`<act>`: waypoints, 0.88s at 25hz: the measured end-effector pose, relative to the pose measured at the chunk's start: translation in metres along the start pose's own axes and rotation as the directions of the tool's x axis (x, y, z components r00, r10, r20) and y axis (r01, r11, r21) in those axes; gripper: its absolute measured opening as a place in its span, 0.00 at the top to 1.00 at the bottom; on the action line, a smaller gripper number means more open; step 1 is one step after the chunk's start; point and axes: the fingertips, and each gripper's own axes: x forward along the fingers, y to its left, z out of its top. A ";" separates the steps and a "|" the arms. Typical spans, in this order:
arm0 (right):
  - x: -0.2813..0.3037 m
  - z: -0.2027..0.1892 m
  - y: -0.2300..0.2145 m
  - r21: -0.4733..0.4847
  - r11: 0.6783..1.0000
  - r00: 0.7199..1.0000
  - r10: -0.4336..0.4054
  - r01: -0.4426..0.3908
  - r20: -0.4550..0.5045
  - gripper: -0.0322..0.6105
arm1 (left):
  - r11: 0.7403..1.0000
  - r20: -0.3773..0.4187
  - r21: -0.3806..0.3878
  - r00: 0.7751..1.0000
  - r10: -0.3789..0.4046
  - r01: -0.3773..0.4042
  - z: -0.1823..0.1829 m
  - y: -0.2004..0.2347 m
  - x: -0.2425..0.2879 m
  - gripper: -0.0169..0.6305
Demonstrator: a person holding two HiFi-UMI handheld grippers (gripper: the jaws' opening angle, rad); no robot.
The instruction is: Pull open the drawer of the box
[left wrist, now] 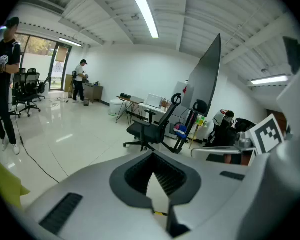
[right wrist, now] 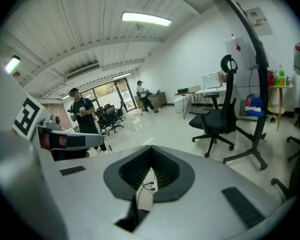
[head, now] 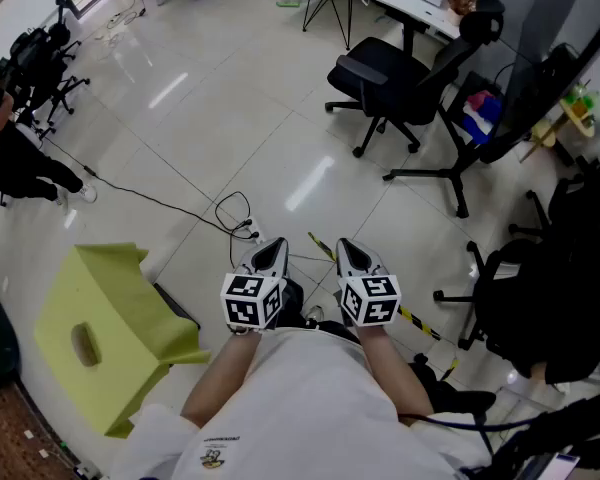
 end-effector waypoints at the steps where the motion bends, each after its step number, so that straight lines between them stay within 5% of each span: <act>1: 0.003 0.000 -0.002 0.001 1.000 1.000 0.002 -0.002 -0.004 0.97 | 1.000 0.001 -0.002 1.000 -0.002 0.002 0.001 0.000 0.003 0.97; 11: 0.054 0.022 -0.016 -0.007 1.000 1.000 0.002 -0.002 -0.026 0.97 | 0.999 -0.003 -0.028 1.000 -0.021 0.021 0.026 0.029 0.048 0.97; 22: 0.160 0.117 -0.038 -0.029 0.999 1.000 -0.028 0.028 -0.014 0.97 | 0.997 0.036 -0.049 0.998 -0.060 0.062 0.125 0.094 0.130 0.97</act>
